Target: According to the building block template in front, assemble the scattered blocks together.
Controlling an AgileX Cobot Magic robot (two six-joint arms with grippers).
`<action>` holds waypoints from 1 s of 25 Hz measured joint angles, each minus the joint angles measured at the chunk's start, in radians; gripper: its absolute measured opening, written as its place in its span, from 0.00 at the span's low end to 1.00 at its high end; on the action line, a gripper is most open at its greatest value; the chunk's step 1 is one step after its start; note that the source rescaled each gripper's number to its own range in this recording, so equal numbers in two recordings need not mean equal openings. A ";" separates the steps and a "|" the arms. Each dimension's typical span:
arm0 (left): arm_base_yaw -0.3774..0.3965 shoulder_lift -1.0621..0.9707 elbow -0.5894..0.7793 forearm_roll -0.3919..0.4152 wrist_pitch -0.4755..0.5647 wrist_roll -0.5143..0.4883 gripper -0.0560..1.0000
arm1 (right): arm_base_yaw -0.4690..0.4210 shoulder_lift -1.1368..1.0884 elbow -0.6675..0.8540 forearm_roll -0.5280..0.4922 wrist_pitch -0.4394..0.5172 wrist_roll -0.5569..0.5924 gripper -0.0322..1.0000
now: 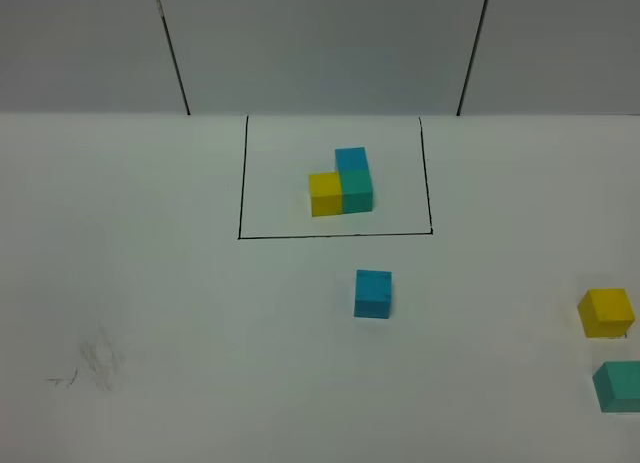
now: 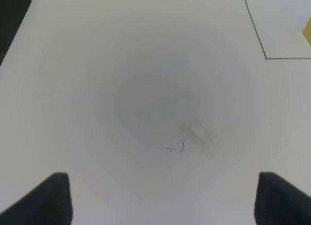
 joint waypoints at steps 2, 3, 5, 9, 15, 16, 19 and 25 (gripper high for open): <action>0.000 0.000 0.000 0.000 0.000 0.000 0.72 | 0.000 0.000 0.000 0.000 0.000 0.000 0.03; 0.000 0.000 0.000 0.000 0.000 0.000 0.72 | 0.000 0.000 0.000 0.000 0.000 0.000 0.03; 0.000 0.000 0.000 0.000 0.000 0.000 0.72 | 0.000 0.000 0.000 0.000 0.000 0.000 0.03; 0.000 0.000 0.000 0.000 0.000 -0.001 0.72 | 0.000 0.000 0.000 0.000 0.000 0.000 0.03; 0.000 0.000 0.000 0.000 0.000 -0.002 0.72 | 0.000 0.000 0.000 0.000 0.000 0.000 0.03; 0.000 0.000 0.000 0.000 0.000 -0.002 0.72 | 0.000 0.000 0.000 0.000 0.000 0.000 0.03; 0.000 0.000 0.000 0.000 0.000 -0.002 0.72 | 0.000 0.000 0.000 0.000 0.000 0.000 0.03; 0.000 0.000 0.000 0.000 0.000 -0.002 0.72 | 0.000 0.000 0.000 0.000 0.000 0.000 0.03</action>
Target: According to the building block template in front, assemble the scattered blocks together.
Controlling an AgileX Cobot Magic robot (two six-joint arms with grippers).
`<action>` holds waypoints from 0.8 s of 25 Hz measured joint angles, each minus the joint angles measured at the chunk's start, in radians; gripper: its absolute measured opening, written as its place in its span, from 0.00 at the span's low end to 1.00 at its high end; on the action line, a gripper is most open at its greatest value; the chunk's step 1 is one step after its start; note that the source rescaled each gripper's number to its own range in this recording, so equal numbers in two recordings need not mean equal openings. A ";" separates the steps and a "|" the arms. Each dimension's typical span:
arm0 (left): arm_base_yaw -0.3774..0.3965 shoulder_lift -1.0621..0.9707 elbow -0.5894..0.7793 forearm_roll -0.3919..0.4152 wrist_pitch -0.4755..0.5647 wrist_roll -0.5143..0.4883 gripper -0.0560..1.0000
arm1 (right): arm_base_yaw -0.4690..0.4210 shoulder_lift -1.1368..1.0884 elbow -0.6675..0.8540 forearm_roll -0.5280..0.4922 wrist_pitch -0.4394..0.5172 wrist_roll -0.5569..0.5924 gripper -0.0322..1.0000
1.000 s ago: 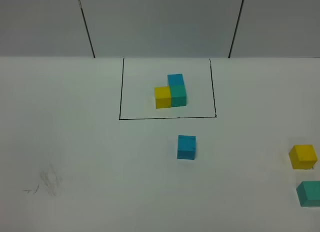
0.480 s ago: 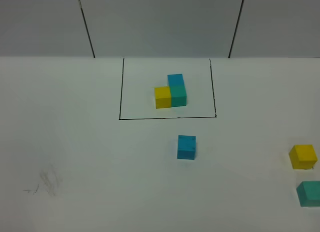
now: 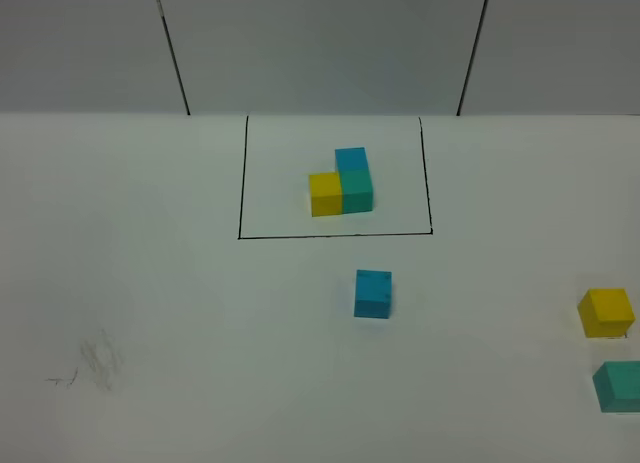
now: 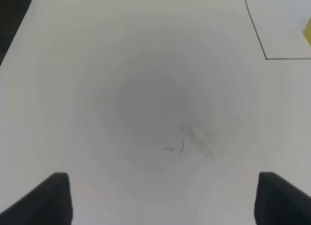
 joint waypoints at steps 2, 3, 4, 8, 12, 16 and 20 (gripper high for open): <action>0.000 0.000 0.000 0.000 0.000 0.001 0.72 | 0.000 0.000 0.000 0.000 0.000 0.000 0.03; 0.000 0.000 0.000 0.000 0.000 0.001 0.72 | 0.000 0.000 0.000 0.000 0.000 0.000 0.03; 0.000 0.000 0.000 0.000 0.000 0.001 0.72 | 0.000 0.000 0.000 0.000 0.000 0.000 0.03; 0.000 0.000 0.000 0.001 0.000 0.001 0.72 | 0.000 0.000 0.000 0.000 0.000 0.000 0.03; 0.000 0.000 0.000 0.001 0.000 0.001 0.72 | 0.000 0.000 0.000 0.000 0.000 0.000 0.03; 0.000 0.000 0.000 0.001 0.000 0.001 0.72 | 0.000 0.000 0.000 0.000 0.000 0.000 0.03; 0.000 0.000 0.000 0.001 0.000 0.001 0.72 | 0.000 0.000 0.000 0.000 0.000 0.000 0.03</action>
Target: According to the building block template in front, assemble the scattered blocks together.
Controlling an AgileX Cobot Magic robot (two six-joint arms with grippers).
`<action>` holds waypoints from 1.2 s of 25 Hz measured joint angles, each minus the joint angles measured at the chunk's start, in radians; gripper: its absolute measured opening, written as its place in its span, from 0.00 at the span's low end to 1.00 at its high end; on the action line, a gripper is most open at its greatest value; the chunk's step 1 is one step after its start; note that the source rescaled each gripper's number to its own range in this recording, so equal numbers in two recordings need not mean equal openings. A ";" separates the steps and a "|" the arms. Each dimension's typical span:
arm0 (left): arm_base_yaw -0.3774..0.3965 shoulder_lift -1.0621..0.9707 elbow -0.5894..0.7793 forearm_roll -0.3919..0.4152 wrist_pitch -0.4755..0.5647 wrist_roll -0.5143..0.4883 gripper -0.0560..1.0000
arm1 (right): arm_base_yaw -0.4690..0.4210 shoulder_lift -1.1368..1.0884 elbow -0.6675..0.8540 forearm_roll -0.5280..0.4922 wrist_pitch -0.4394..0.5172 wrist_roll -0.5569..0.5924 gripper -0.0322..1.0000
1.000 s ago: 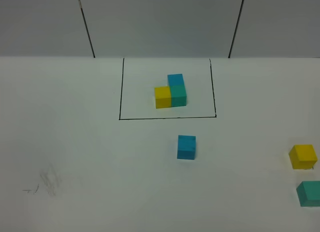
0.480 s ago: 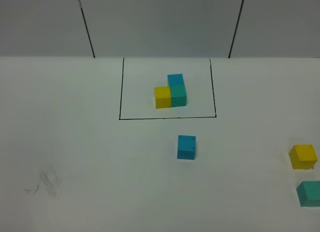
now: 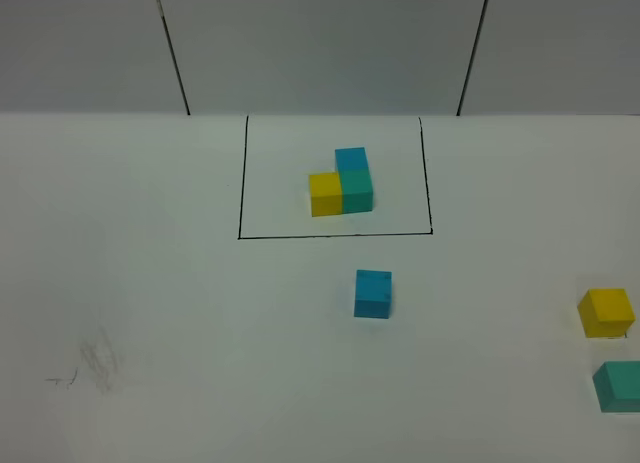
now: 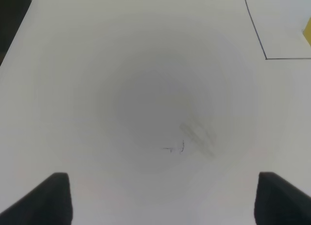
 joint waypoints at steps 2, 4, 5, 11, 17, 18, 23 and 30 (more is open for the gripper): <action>0.000 0.000 0.000 0.000 0.000 0.000 0.72 | 0.000 0.000 0.000 0.000 0.000 0.000 0.03; 0.000 0.000 0.000 0.000 0.000 0.000 0.72 | 0.000 0.000 0.000 0.000 0.000 0.000 0.03; 0.000 0.000 0.000 0.000 0.000 0.000 0.72 | 0.000 0.000 0.000 0.000 0.000 0.000 0.04; 0.000 0.000 0.000 0.000 0.000 0.000 0.72 | 0.000 0.000 0.000 0.000 0.000 0.000 0.22; 0.000 0.000 0.000 0.000 0.000 0.000 0.72 | 0.000 0.000 0.000 0.000 0.000 0.000 0.58; 0.000 0.000 0.000 0.000 0.000 0.000 0.72 | 0.000 0.000 0.000 0.000 0.000 0.000 0.64; 0.000 0.000 0.000 0.000 0.000 0.000 0.72 | 0.000 0.000 0.000 0.000 0.000 0.000 0.90; 0.000 0.000 0.000 0.000 0.000 0.000 0.72 | 0.000 0.000 0.000 0.000 0.000 0.000 0.96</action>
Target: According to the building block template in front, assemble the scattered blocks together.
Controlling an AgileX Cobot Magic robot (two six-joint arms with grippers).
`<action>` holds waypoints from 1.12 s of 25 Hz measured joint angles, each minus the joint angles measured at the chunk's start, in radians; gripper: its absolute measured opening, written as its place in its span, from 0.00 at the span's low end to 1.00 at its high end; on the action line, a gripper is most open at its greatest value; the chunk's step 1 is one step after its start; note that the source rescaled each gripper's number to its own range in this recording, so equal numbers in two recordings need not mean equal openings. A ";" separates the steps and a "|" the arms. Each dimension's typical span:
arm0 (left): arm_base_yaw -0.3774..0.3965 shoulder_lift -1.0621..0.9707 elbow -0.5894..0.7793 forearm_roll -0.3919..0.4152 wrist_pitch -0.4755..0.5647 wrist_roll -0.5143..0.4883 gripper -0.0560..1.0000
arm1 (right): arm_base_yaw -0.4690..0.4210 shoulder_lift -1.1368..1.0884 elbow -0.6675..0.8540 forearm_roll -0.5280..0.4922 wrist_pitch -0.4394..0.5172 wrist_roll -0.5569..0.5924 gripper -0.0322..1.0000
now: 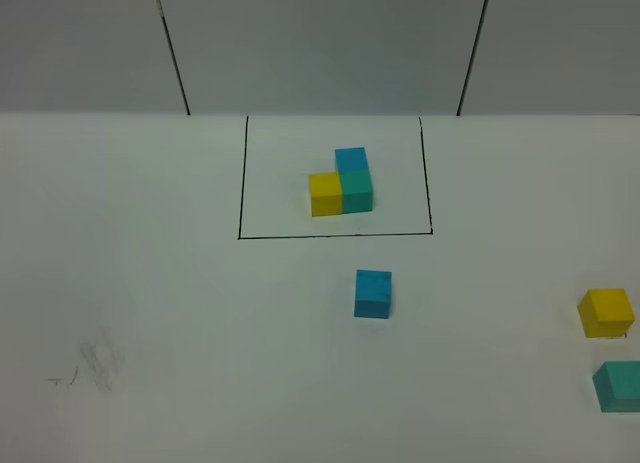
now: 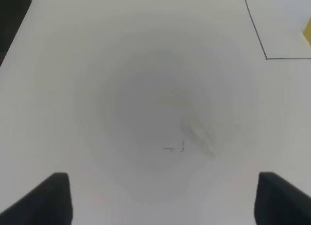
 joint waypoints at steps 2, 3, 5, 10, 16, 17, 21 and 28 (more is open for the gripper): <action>0.000 0.000 0.000 0.000 0.000 0.000 0.72 | 0.000 0.000 0.000 0.000 0.000 0.001 0.96; 0.000 0.000 0.000 0.000 0.000 0.000 0.72 | 0.000 0.000 0.000 0.000 0.000 0.003 0.96; 0.000 0.000 0.000 0.000 0.000 0.000 0.72 | 0.000 0.013 0.000 0.000 0.000 0.004 0.96; 0.000 0.000 0.000 0.000 0.000 0.000 0.72 | 0.000 0.129 0.001 -0.001 0.000 0.004 0.96; 0.000 0.000 0.000 0.001 0.000 0.000 0.72 | 0.000 0.305 -0.002 -0.013 -0.006 0.005 0.96; 0.000 0.000 0.000 0.001 0.000 0.000 0.72 | 0.000 0.327 -0.009 -0.018 -0.015 0.006 0.96; 0.000 0.000 0.000 0.001 0.000 0.000 0.72 | 0.000 0.405 -0.033 -0.020 -0.097 0.007 0.95; 0.000 0.000 0.000 0.001 0.000 0.000 0.72 | 0.000 0.514 -0.077 -0.020 -0.154 0.007 0.94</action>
